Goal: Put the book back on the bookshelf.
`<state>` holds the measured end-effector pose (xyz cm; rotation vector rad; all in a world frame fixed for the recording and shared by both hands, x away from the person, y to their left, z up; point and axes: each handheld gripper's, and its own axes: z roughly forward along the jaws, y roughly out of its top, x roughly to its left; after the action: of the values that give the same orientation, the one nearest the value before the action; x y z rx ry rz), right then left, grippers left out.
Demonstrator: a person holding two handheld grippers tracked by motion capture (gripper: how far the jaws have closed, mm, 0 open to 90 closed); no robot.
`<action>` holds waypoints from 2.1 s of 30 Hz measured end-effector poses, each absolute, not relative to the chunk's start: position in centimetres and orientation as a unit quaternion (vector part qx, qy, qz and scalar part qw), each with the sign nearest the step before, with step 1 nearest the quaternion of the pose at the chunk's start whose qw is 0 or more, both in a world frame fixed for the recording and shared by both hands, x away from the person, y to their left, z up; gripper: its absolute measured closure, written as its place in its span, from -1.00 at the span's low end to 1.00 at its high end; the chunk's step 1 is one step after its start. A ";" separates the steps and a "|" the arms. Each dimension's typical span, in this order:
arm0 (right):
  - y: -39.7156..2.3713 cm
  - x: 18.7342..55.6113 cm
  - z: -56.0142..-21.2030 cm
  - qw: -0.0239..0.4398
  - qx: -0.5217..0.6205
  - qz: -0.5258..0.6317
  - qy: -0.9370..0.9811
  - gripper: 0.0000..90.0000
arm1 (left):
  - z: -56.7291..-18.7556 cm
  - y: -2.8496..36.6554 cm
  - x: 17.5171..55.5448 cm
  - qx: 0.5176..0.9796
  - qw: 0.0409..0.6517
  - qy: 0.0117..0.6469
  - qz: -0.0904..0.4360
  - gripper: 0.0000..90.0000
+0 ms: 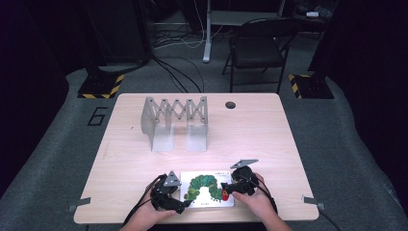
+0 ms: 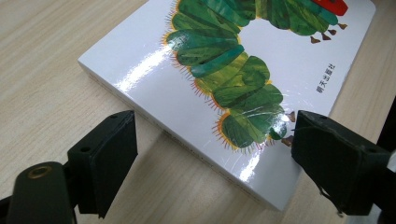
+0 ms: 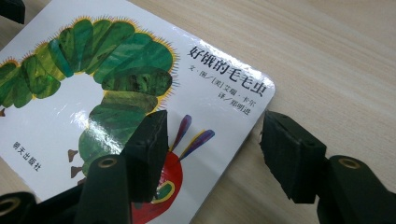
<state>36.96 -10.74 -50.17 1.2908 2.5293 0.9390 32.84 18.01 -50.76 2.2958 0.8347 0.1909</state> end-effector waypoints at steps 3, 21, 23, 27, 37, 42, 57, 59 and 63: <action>-10.7 36.9 -50.2 0.079 0.432 0.312 0.842 -0.10 | -50.8 18.0 32.2 0.880 0.341 0.322 0.077 -0.71; -9.8 37.2 -50.0 0.075 0.437 0.309 0.841 -0.13 | -51.9 16.8 31.6 0.898 0.312 0.292 0.107 -0.80; -9.8 37.4 -50.1 0.074 0.443 0.312 0.838 -0.14 | -52.0 16.8 31.8 0.896 0.316 0.294 0.104 -0.81; -9.7 38.0 -49.9 0.074 0.445 0.305 0.839 -0.15 | -52.0 17.0 32.3 0.894 0.319 0.295 0.109 -0.81; -8.4 39.6 -49.6 0.071 0.450 0.280 0.845 -0.15 | -51.7 17.8 34.5 0.897 0.306 0.302 0.104 -0.76; -7.7 40.4 -49.6 0.075 0.459 0.278 0.840 -0.14 | -51.6 18.0 35.5 0.898 0.299 0.307 0.105 -0.76; -7.1 41.3 -49.5 0.073 0.456 0.277 0.843 -0.13 | -52.1 18.8 35.5 0.885 0.324 0.314 0.114 -0.79; -7.2 41.5 -49.5 0.066 0.452 0.276 0.846 -0.13 | -52.1 18.7 35.4 0.883 0.325 0.317 0.120 -0.79; -7.6 42.3 -49.0 0.054 0.468 0.275 0.838 -0.16 | -52.0 18.6 35.3 0.884 0.319 0.320 0.119 -0.78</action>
<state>42.30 -7.55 -49.02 1.4208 2.5478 0.8350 35.28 18.65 -52.03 2.3244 0.8411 0.3125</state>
